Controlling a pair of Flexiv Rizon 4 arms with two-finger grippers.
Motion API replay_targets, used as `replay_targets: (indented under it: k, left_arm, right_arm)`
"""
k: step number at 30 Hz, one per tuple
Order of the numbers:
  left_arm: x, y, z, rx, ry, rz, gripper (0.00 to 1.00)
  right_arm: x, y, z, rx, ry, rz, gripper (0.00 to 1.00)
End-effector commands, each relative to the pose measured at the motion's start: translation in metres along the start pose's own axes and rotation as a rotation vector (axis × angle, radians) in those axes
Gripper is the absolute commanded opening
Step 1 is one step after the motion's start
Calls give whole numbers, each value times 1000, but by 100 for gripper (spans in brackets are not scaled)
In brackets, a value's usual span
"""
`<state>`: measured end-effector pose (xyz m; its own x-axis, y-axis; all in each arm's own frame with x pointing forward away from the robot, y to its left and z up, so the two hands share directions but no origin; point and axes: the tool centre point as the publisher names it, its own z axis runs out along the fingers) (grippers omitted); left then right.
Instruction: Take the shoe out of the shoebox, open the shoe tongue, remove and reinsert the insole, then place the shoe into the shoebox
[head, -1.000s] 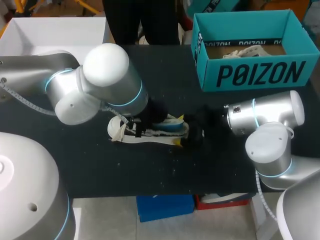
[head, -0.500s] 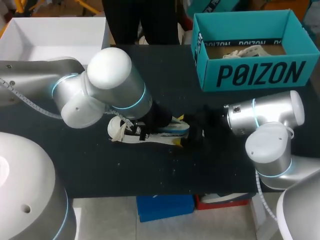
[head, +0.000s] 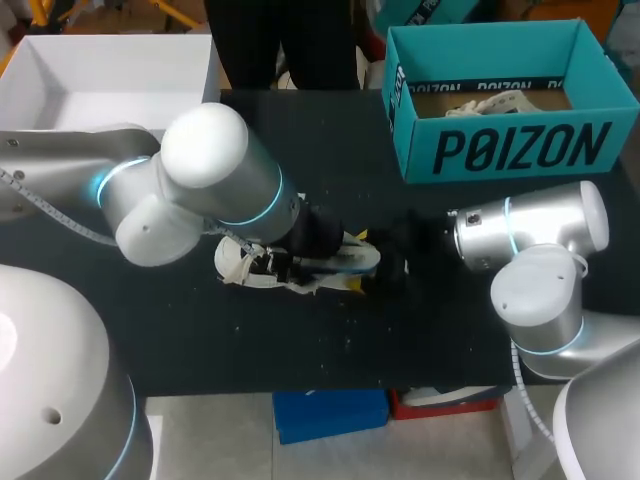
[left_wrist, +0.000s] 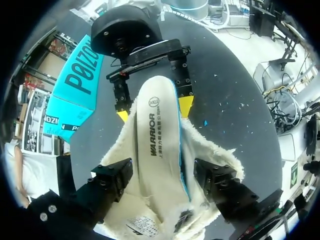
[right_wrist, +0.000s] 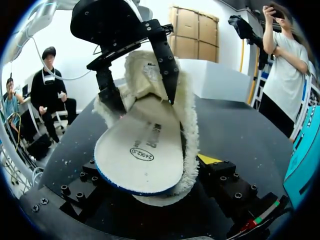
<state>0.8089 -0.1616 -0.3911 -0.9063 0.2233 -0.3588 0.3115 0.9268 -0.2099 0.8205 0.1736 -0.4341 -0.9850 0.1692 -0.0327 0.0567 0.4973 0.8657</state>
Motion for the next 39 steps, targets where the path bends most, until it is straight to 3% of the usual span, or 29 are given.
replay_targets:
  k: [1,2,6,39]
  left_arm:
    - [4,-5,12,-6,-23,-4,95]
    - [3,-6,12,-7,-33,-6,95]
    - [-2,-9,11,14,-49,-19,45]
    - [-15,-50,14,53,-191,-7,40]
  right_arm:
    - [0,-3,0,2,-1,2,0]
    - [0,-3,0,2,-1,2,0]
    - [0,-3,0,2,-1,2,0]
    - [0,-3,0,2,-1,2,0]
